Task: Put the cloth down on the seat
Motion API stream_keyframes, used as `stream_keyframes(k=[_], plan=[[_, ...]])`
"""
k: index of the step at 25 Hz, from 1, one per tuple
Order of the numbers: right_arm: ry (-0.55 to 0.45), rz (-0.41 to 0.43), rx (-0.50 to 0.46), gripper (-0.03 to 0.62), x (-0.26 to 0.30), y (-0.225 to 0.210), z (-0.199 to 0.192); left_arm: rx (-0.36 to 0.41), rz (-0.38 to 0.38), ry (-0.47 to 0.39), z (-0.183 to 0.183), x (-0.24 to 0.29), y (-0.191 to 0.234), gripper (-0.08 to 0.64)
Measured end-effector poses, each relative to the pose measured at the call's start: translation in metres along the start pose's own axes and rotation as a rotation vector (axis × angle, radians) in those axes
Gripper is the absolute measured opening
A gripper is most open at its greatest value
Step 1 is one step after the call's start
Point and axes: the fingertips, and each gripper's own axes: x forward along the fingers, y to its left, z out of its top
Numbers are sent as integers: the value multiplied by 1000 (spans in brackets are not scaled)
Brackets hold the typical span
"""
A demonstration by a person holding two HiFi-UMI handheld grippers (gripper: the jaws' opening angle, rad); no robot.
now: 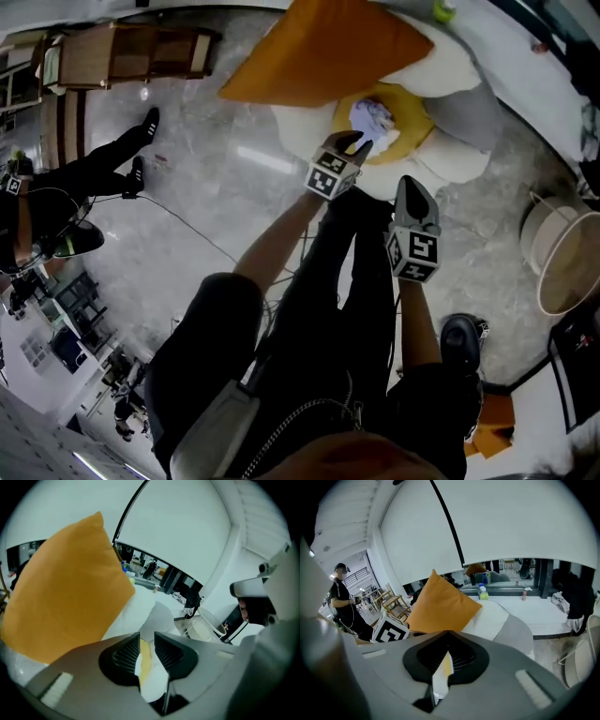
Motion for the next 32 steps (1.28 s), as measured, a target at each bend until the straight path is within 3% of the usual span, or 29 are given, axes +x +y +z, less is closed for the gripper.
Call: stream_keyframes(k=[5, 11, 18, 24, 27, 32], plan=[[-67, 26, -14, 2, -28, 26, 55, 49, 23, -43, 60, -57, -27, 9], [-114, 45, -29, 2, -68, 61, 105, 61, 84, -94, 110, -118, -55, 9], [-232, 24, 33, 2, -102, 70, 156, 31, 136, -169, 159, -177, -82, 9], [-291, 40, -54, 2, -133, 80, 198, 70, 147, -243, 204, -208, -107, 9], [-309, 46, -98, 2, -143, 83, 206, 110, 146, -274, 226, -216, -115, 9], [-322, 50, -141, 2, -148, 87, 214, 112, 155, -314, 243, -226, -122, 9]])
